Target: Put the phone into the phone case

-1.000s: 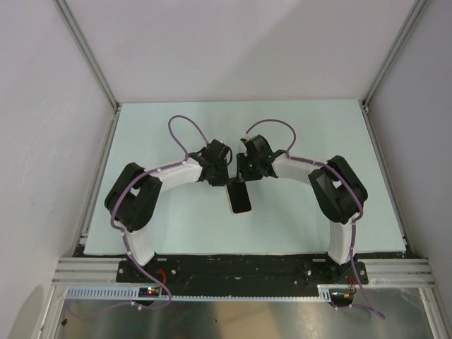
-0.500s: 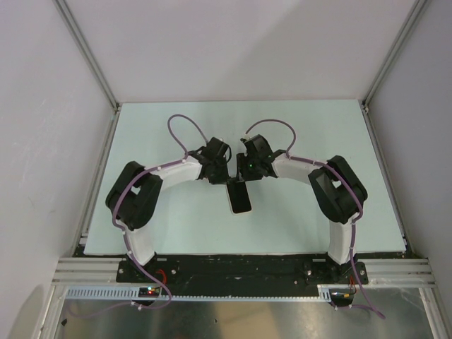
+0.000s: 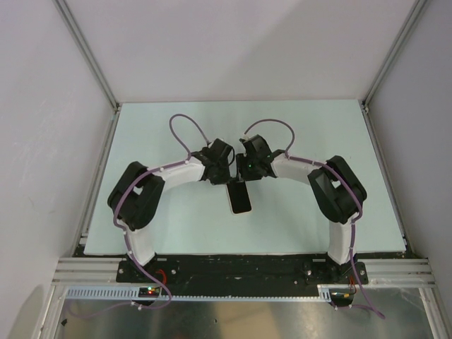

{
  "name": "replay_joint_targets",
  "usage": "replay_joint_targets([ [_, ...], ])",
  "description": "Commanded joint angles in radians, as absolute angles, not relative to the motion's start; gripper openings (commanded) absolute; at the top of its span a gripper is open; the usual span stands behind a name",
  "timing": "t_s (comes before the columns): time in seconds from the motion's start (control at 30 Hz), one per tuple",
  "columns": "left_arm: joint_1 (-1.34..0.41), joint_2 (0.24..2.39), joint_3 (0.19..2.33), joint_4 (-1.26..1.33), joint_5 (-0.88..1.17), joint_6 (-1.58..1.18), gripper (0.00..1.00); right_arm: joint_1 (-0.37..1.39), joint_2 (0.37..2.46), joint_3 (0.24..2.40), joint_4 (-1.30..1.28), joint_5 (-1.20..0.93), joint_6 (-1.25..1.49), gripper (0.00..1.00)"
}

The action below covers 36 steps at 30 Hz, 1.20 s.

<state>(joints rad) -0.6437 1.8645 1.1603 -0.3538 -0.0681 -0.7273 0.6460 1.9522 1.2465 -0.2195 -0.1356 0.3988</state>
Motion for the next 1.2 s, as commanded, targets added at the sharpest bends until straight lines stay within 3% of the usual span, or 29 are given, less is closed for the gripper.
replay_joint_targets([
  [0.0, -0.708, 2.033, 1.106, -0.334, -0.113, -0.777, 0.00, 0.732, 2.029, 1.239, -0.273, -0.199, 0.386, 0.45],
  [0.63, -0.784, 2.156, 1.115, -0.343, -0.136, -0.900, 0.00, 0.730, 2.054, 1.254, -0.383, -0.026, 0.404, 0.44],
  [1.03, -0.749, 2.012, 1.143, -0.356, -0.148, -0.849, 0.00, 0.711, 2.003, 1.208, -0.341, -0.066, 0.418, 0.41],
  [1.17, -0.739, 1.969, 1.174, -0.370, -0.146, -0.813, 0.00, 0.688, 1.959, 1.153, -0.282, -0.131, 0.439, 0.49],
])
